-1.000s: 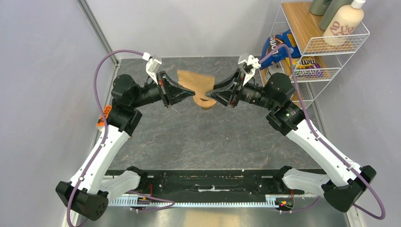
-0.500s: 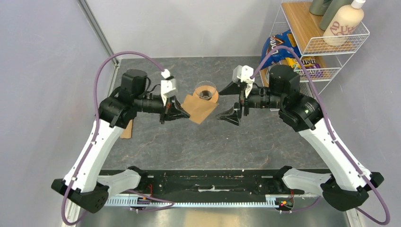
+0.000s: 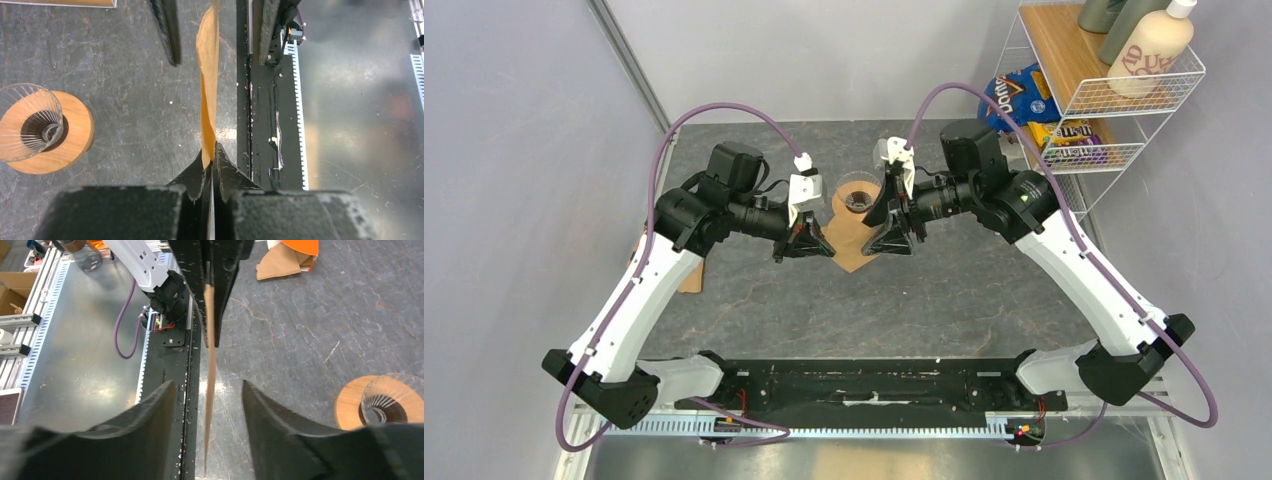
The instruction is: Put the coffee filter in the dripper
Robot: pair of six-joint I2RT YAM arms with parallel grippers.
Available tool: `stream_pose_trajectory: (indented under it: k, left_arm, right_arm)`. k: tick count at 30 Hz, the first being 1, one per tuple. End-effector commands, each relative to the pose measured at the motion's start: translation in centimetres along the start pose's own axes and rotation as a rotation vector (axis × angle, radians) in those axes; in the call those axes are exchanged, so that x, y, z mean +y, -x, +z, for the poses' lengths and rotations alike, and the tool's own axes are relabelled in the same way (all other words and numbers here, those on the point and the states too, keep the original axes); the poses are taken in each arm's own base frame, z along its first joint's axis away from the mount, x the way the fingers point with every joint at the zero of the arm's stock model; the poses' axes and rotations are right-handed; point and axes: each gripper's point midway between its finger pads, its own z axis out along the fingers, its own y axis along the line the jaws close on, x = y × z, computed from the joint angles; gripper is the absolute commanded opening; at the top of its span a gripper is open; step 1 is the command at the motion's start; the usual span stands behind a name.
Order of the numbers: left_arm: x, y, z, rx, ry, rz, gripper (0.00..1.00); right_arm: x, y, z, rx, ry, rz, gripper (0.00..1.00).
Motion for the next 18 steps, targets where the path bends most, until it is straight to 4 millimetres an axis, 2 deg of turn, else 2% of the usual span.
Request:
stream_pose_trajectory:
  k: [1, 3, 5, 6, 7, 9, 11, 14, 18]
  left_arm:
    - [-0.4, 2.4, -0.1, -0.055, 0.012, 0.022, 0.02]
    - [-0.7, 2.6, 0.1, -0.049, 0.01, 0.012, 0.02]
    - [-1.0, 2.9, 0.2, -0.047, 0.0, -0.015, 0.02]
    - [-1.2, 3.1, 0.2, -0.05, -0.009, -0.03, 0.04]
    - [-1.3, 3.4, 0.1, -0.055, -0.009, -0.047, 0.13]
    - [-1.8, 3.7, -0.8, -0.07, 0.007, -0.059, 0.38]
    - [-2.0, 3.5, -2.2, -0.096, 0.051, -0.096, 0.56]
    - [-2.8, 3.4, -4.0, -0.149, 0.056, -0.137, 0.61]
    - [-4.7, 4.2, -5.1, -0.197, 0.033, -0.036, 0.61]
  right_arm:
    - [1.3, 0.7, 0.0, -0.016, 0.025, -0.033, 0.5]
    - [1.0, 1.1, 0.4, -0.021, 0.016, -0.043, 0.3]
    - [1.4, 2.0, 0.9, -0.027, 0.025, -0.087, 0.02]
    - [1.6, 2.3, 1.1, -0.029, 0.027, -0.105, 0.0]
    - [1.8, 2.6, 1.1, -0.035, 0.032, -0.121, 0.0]
    - [2.2, 2.5, 0.7, -0.031, 0.037, -0.146, 0.0]
    - [2.6, 1.9, 0.1, -0.027, 0.035, -0.193, 0.0]
    - [3.4, 1.0, -0.9, -0.027, 0.029, -0.282, 0.0]
    - [4.2, 0.5, -1.1, -0.036, 0.052, -0.286, 0.0]
